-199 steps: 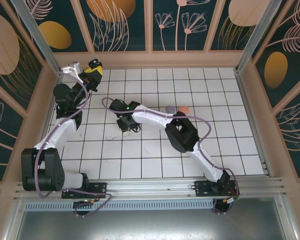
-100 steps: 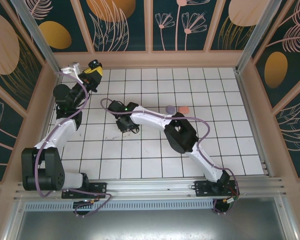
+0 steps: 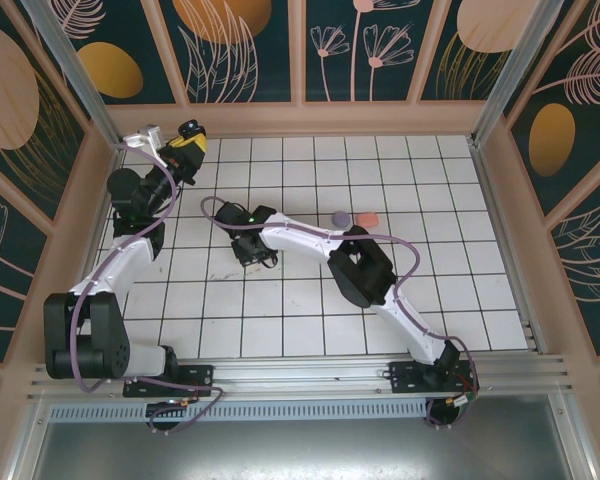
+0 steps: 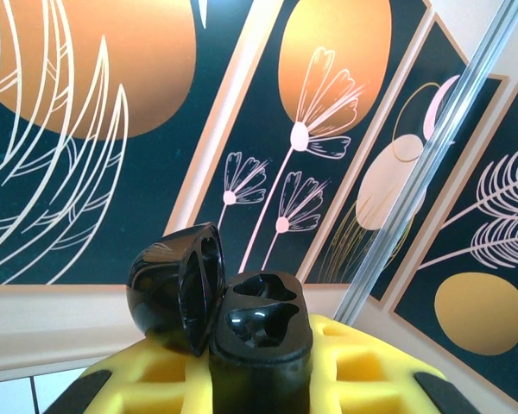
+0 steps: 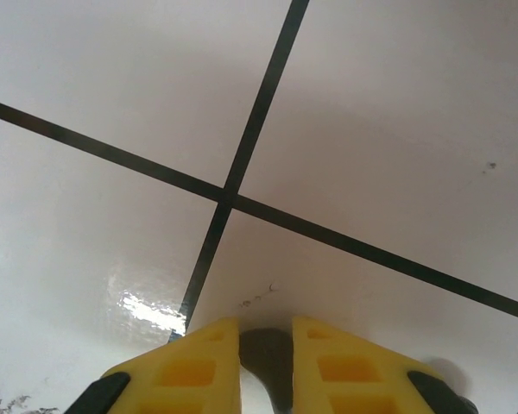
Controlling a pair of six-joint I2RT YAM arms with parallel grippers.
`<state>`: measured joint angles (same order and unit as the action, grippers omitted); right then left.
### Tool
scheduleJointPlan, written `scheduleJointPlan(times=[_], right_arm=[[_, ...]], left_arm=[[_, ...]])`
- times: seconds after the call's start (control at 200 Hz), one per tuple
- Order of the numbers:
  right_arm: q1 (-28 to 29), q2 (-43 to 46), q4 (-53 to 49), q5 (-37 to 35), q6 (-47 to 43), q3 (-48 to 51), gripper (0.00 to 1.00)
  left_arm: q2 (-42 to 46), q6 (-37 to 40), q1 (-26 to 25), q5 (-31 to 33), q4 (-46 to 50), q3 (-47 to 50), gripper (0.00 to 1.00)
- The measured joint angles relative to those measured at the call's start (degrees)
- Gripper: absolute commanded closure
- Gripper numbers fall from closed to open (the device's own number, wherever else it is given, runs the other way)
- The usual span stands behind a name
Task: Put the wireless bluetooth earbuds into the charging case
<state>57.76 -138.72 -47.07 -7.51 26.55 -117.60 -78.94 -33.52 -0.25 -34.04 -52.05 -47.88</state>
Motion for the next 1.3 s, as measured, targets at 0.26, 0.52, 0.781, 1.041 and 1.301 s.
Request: scheduleJointPlan(times=[0.26,0.52,0.781,1.041,1.301], right_arm=[[0.00,0.79,0.74,0.00,0.04,1.18,0.90],[-0.52,3.74,0.98,-0.46,0.42,3.15,0.90],[-3.85,14.69,1.62,-1.90,-0.28,3.78,0.91],[-10.27,24.85,2.27,-3.50,-3.15,3.76,0.91],[-15.37,31.87,3.37,-5.20,-7.21,3.78,0.91]], left_arm=[[-0.11,-0.22,0.00,-0.66,-0.37,0.00,1.00],[-0.11,0.07,0.00,-4.13,0.50,-0.35,1.00],[0.24,0.92,-0.07,-4.96,-4.98,1.51,1.00],[0.72,7.87,-4.52,-4.63,-13.73,7.58,1.00],[-1.73,14.78,-11.89,-6.67,-21.00,9.40,1.00]])
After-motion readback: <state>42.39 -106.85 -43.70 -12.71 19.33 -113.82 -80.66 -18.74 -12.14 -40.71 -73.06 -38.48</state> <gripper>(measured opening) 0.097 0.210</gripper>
